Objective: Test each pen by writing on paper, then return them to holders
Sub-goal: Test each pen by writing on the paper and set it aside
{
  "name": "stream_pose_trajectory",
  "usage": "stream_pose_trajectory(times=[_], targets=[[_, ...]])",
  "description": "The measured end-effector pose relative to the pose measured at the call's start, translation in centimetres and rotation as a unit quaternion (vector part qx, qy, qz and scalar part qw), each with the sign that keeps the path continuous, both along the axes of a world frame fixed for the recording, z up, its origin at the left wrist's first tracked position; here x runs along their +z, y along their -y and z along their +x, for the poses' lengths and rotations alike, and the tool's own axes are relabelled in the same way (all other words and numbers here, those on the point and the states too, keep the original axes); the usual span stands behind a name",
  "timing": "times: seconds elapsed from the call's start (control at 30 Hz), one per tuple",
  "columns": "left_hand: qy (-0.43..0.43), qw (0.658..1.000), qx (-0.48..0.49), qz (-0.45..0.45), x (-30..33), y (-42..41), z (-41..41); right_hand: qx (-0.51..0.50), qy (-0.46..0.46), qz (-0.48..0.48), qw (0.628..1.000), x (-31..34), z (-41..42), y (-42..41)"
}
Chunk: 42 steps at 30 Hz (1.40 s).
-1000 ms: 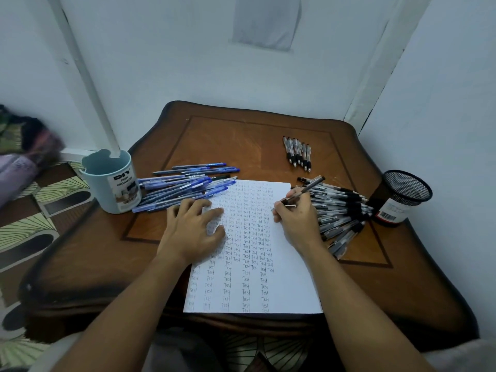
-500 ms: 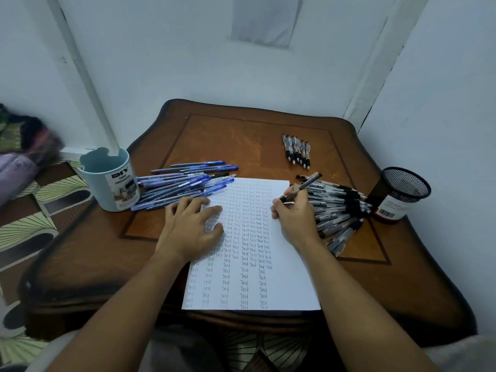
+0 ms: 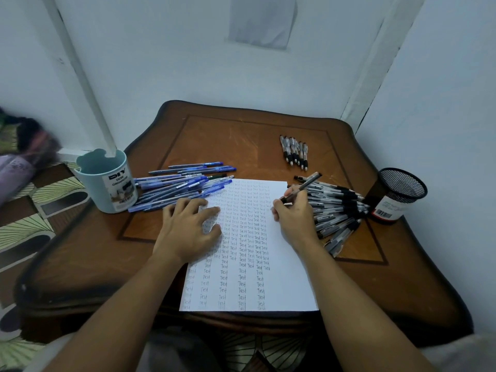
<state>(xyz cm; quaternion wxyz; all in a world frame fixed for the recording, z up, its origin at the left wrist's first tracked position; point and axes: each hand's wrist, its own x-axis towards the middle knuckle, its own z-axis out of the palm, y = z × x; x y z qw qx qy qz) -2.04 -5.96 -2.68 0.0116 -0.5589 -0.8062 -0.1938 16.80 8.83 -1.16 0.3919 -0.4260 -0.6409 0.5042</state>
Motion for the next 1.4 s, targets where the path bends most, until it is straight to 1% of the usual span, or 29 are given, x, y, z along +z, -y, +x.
stream_pose_trajectory(times=[0.17, 0.4, 0.6, 0.73, 0.87, 1.07, 1.27, 1.4], targets=[[0.001, 1.0, 0.001, -0.007, 0.01, 0.05, 0.0, 0.005, 0.005, 0.001, 1.0, 0.13, -0.13, -0.02], [0.002, 1.0, 0.001, -0.005, 0.25, -0.01, -0.01, -0.019, -0.046, -0.023, 0.998, -0.1, 0.13, -0.16], [0.008, 1.0, -0.001, -0.003, 0.18, 0.04, 0.12, -0.006, -0.012, 0.0, 1.0, -0.26, 0.0, -0.25], [0.004, 1.0, 0.001, -0.006, 0.19, -0.01, -0.02, -0.015, -0.035, -0.021, 0.999, -0.11, -0.01, -0.21], [0.001, 1.0, 0.002, -0.007, 0.15, -0.01, 0.03, -0.02, -0.009, -0.007, 1.0, -0.37, -0.23, -0.23], [0.005, 1.0, 0.001, -0.006, 0.3, 0.03, 0.16, -0.032, -0.038, -0.052, 0.997, 0.42, -0.06, 0.22], [0.005, 1.0, 0.002, -0.01, 0.37, -0.01, 0.12, -0.039, 0.002, -0.004, 0.999, 0.43, -0.15, 0.24], [0.005, 1.0, 0.004, -0.008, 0.45, 0.04, 0.19, -0.043, 0.004, -0.024, 0.999, 0.46, -0.32, -0.05]])
